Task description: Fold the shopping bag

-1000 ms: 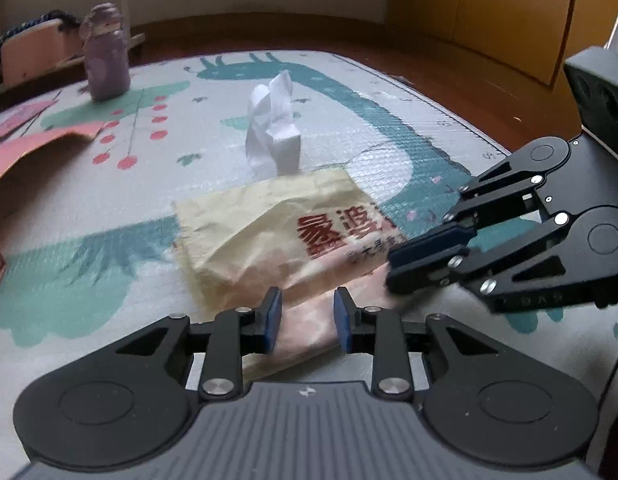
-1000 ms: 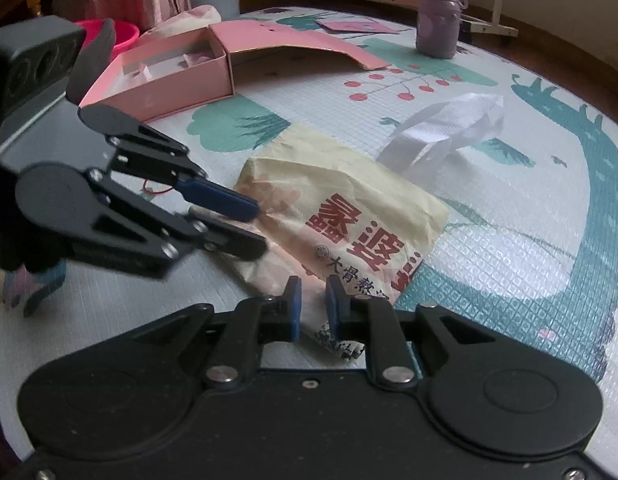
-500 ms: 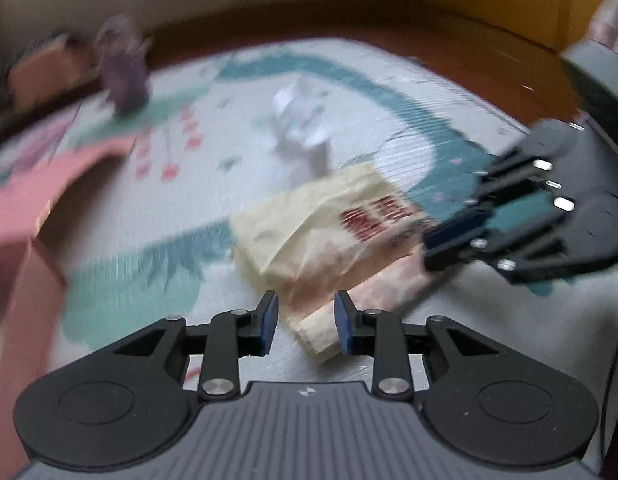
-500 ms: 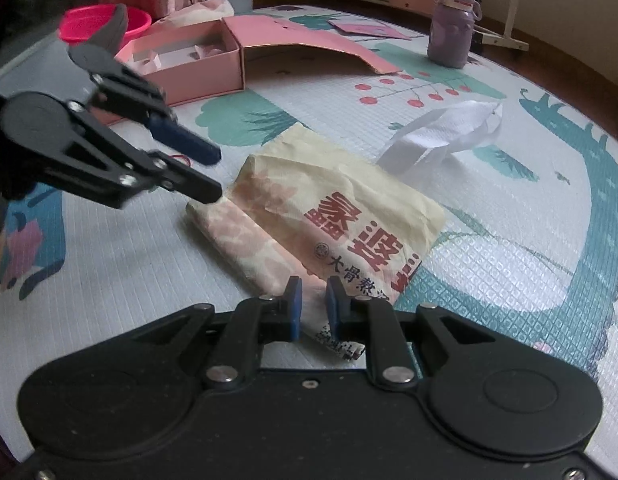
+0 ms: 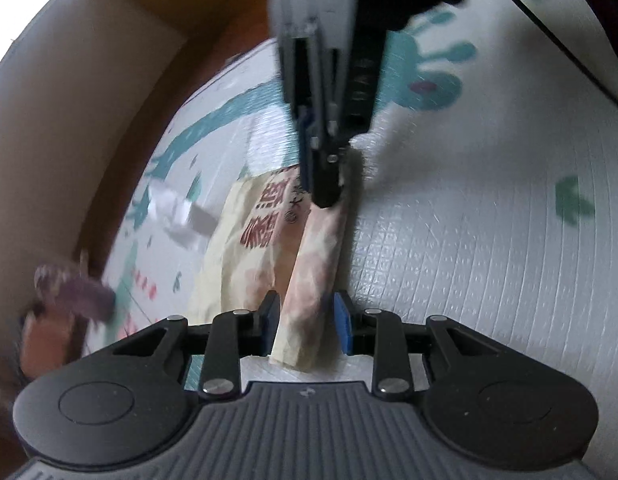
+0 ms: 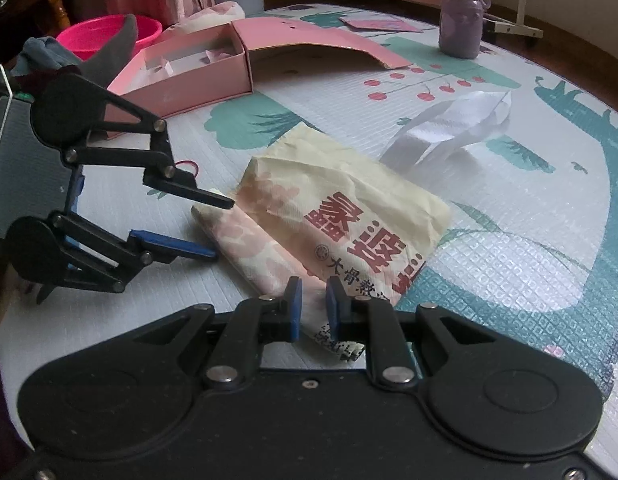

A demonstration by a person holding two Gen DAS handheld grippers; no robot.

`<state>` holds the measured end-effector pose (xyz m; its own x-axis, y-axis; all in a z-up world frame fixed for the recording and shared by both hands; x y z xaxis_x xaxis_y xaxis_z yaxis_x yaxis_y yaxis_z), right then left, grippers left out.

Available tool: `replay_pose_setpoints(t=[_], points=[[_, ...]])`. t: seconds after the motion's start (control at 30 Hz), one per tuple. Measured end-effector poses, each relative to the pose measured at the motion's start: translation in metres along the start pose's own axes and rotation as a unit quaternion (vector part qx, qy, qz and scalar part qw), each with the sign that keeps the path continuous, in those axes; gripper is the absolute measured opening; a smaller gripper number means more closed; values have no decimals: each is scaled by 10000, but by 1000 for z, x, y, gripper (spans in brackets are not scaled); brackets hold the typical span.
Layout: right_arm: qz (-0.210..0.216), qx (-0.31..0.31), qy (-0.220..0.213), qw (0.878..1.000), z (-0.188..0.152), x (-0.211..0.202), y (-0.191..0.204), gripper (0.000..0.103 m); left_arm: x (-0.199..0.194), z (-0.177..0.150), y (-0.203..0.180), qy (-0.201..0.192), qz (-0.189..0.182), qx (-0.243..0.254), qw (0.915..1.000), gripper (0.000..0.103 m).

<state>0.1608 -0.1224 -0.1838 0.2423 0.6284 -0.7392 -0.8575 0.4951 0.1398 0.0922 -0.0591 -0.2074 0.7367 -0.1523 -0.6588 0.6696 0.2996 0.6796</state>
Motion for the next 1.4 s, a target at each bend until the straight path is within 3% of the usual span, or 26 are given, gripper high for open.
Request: replay_pose_setpoints(t=[0.27, 0.37, 0.4, 0.5, 0.63, 0.77, 0.93, 1.0, 1.07, 1.17, 1.2, 1.33, 1.37, 1.4], points=[[391, 254, -7, 9989, 1, 0, -9, 15, 9, 3, -14, -171, 449, 1184, 9918, 29], [531, 397, 3, 9978, 2, 1, -12, 15, 11, 2, -10, -187, 251, 1007, 9944, 24], [544, 397, -4, 9977, 2, 1, -12, 15, 12, 1, -12, -196, 203, 1077, 9938, 15], [600, 487, -25, 9970, 2, 2, -13, 15, 12, 2, -13, -161, 40, 1033, 9945, 11], [704, 605, -5, 9957, 1, 0, -13, 15, 7, 5, -5, -21, -434, 452, 9980, 10], [833, 94, 101, 9964, -5, -9, 3, 16, -10, 3, -9, -151, -931, 180, 9954, 10], [849, -1303, -17, 9878, -13, -24, 38, 18, -18, -4, -7, -161, -1259, 55, 9919, 10], [675, -1732, 96, 9825, -20, -21, 44, 39, -16, -6, 0, -156, -1422, -127, 9896, 10], [516, -2076, 152, 9767, -25, -19, 48, 40, -14, -7, 4, -156, -1572, -307, 9870, 11], [388, -2135, 190, 9760, -22, -17, 45, 27, -12, -9, 11, -180, -1949, -740, 9779, 12], [393, -2075, 185, 9773, -21, -17, 43, 26, -11, -10, 16, -182, -2141, -1010, 9714, 12], [564, -1497, 115, 9871, -16, -17, 28, 25, 3, -16, 41, -125, -2916, -2213, 9305, 14], [628, -1324, 88, 9892, -15, -17, 24, 24, 7, -17, 46, -105, -3092, -2498, 9176, 14], [728, -1037, 49, 9919, -14, -16, 18, 24, 12, -21, 54, -77, -3320, -2894, 8977, 14]])
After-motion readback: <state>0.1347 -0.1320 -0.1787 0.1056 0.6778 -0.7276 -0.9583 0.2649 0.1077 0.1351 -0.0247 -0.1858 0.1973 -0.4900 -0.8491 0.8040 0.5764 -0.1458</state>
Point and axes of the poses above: each gripper's, at about its wrist camera, not at the fingertips, and x roughly the way its jaws point, y to its left, z to its top, the point moved 9 cm from there along x, roughly the way its jaws point
